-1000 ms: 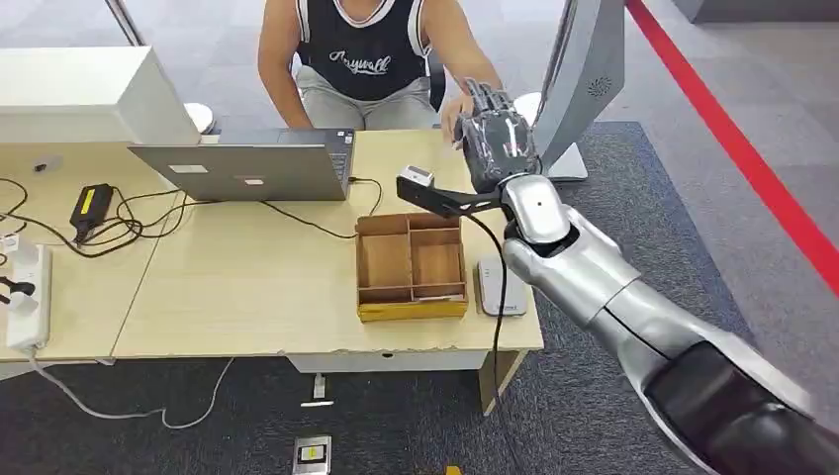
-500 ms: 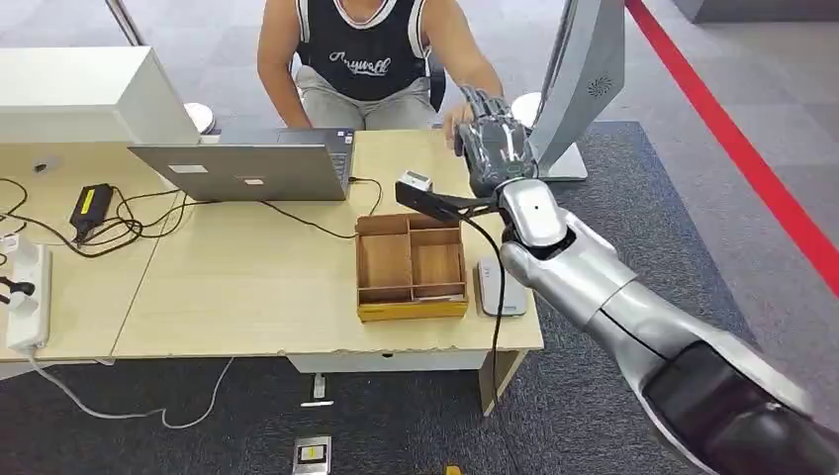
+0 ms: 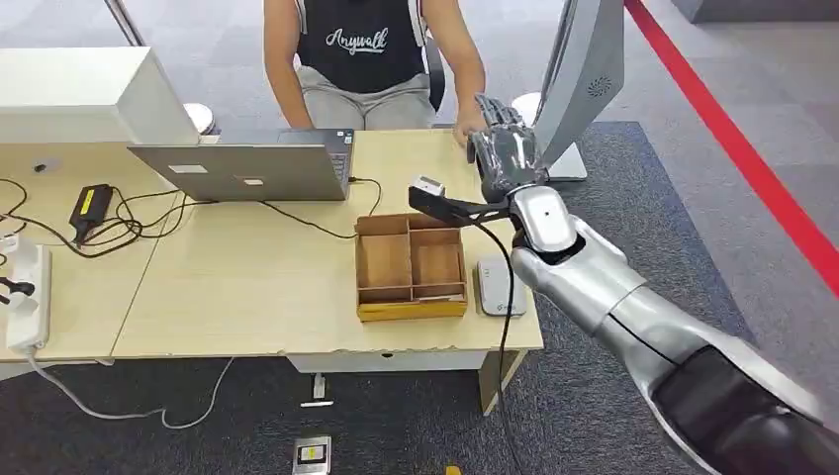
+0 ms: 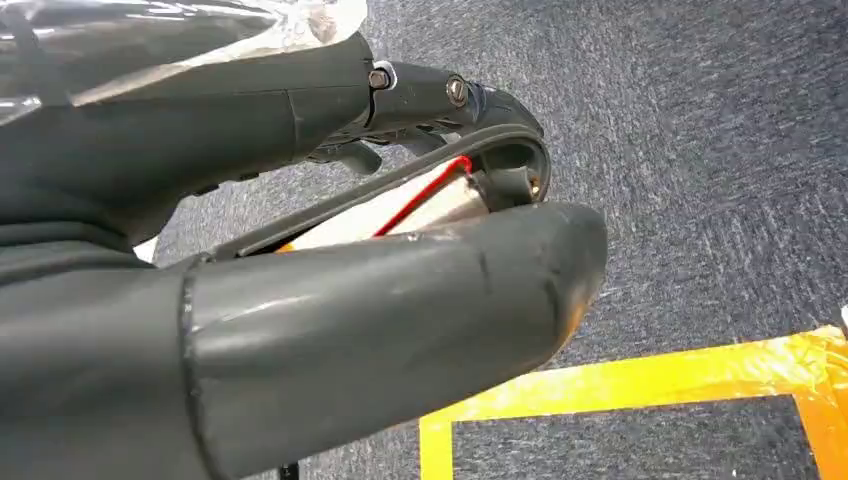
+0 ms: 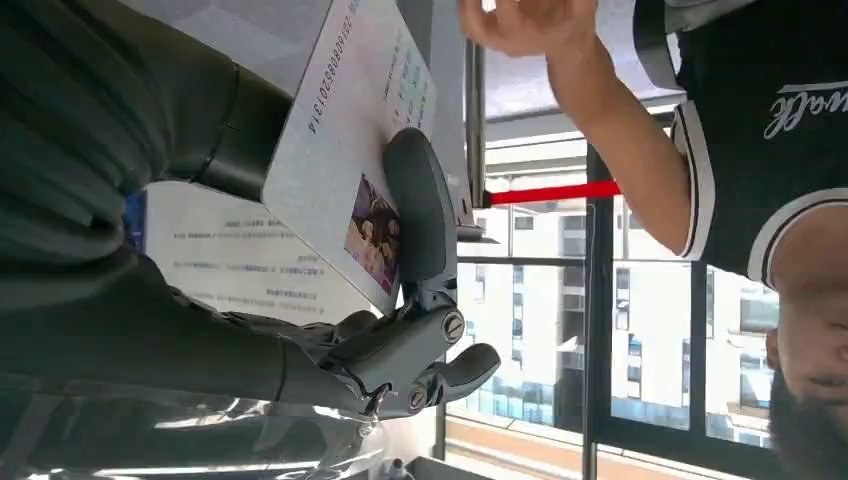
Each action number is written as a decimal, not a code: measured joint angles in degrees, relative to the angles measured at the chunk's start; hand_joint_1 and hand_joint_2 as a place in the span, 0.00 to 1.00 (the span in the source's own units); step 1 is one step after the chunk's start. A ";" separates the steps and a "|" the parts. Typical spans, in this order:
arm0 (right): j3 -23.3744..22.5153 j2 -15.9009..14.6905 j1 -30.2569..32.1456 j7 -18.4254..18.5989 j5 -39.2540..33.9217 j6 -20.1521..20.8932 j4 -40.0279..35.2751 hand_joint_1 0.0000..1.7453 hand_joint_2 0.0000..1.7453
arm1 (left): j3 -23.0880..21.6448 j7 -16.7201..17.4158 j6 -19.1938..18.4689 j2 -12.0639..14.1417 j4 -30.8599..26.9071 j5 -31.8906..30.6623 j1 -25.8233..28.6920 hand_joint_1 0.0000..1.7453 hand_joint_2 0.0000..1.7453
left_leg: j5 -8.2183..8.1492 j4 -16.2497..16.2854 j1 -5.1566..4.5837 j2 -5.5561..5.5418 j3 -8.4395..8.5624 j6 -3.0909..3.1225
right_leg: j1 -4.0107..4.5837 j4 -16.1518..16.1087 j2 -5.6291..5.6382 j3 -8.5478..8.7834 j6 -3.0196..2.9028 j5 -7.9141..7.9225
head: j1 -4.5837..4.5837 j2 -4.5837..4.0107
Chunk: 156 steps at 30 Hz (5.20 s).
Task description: Pass the card to the sensor for recognition and then transmit it.
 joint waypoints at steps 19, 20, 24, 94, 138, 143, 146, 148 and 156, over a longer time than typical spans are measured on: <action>-1.33 -8.63 7.58 4.31 -5.29 -1.99 -3.67 1.00 1.00 | -0.39 0.72 0.24 0.11 0.00 1.66 0.12 0.00 0.00 | -0.01 0.02 0.00 -0.01 0.03 0.01 | 0.00 -0.03 0.01 0.01 0.00 0.01 | 0.00 0.00; -1.40 -8.98 7.96 4.39 -5.36 -1.99 -3.87 1.00 1.00 | -0.39 0.81 0.24 0.11 0.00 1.75 0.13 0.00 0.00 | -0.01 0.02 0.00 -0.01 0.02 0.01 | 0.00 -0.03 0.01 0.01 0.00 0.01 | 0.00 0.00; -1.92 -10.32 9.75 4.70 -6.25 -2.03 -4.02 1.00 1.00 | -0.39 1.01 0.24 0.11 0.00 1.81 0.10 0.00 0.00 | -0.01 0.02 -0.01 -0.01 0.02 0.01 | 0.00 -0.03 0.01 0.02 0.00 0.01 | 0.00 0.00; -2.23 -3.23 19.35 -2.78 -13.38 -5.46 6.47 1.00 1.00 | -2.93 0.68 0.28 0.22 -0.02 4.48 0.02 0.00 0.00 | -0.01 0.01 -0.01 0.01 0.05 0.01 | 0.00 -0.02 0.01 0.06 0.00 0.01 | 0.00 0.00; -5.46 -4.74 21.23 -2.91 -14.21 -8.06 8.33 1.00 1.00 | -4.72 -0.18 1.05 0.24 -0.11 4.83 0.04 0.00 0.00 | 0.00 0.01 -0.01 0.03 0.21 0.01 | 0.00 -0.04 0.01 0.22 0.00 0.01 | 0.00 0.00; -5.84 -5.18 21.16 -1.88 -12.79 -8.20 7.28 1.00 1.00 | -5.02 -0.59 1.22 0.26 -0.13 5.20 0.04 0.00 0.00 | 0.00 0.01 -0.01 0.02 0.20 0.01 | 0.00 -0.03 0.01 0.24 0.00 0.01 | 0.02 0.00; -6.21 -5.66 20.96 -1.25 -11.65 -7.71 6.01 1.00 1.00 | -5.53 -0.65 1.31 0.31 -0.13 5.55 0.06 0.00 0.00 | 0.01 0.01 -0.02 0.02 0.15 0.02 | -0.01 -0.02 0.01 0.23 0.01 0.02 | 0.00 0.00; -6.47 -5.92 20.51 -0.74 -10.99 -7.17 4.89 1.00 1.00 | -5.73 -0.74 1.38 0.35 -0.13 5.75 0.04 0.00 0.00 | 0.01 0.01 -0.02 0.02 0.16 0.02 | -0.01 -0.02 0.01 0.20 0.01 0.03 | 0.00 0.00; -8.42 -7.26 16.37 0.26 -12.07 -7.17 -2.21 1.00 1.00 | -6.93 -0.90 1.70 0.46 -0.13 6.60 0.04 0.00 0.00 | 0.02 0.01 -0.01 0.03 0.12 0.01 | -0.01 -0.01 0.01 0.16 0.01 0.03 | 0.00 0.00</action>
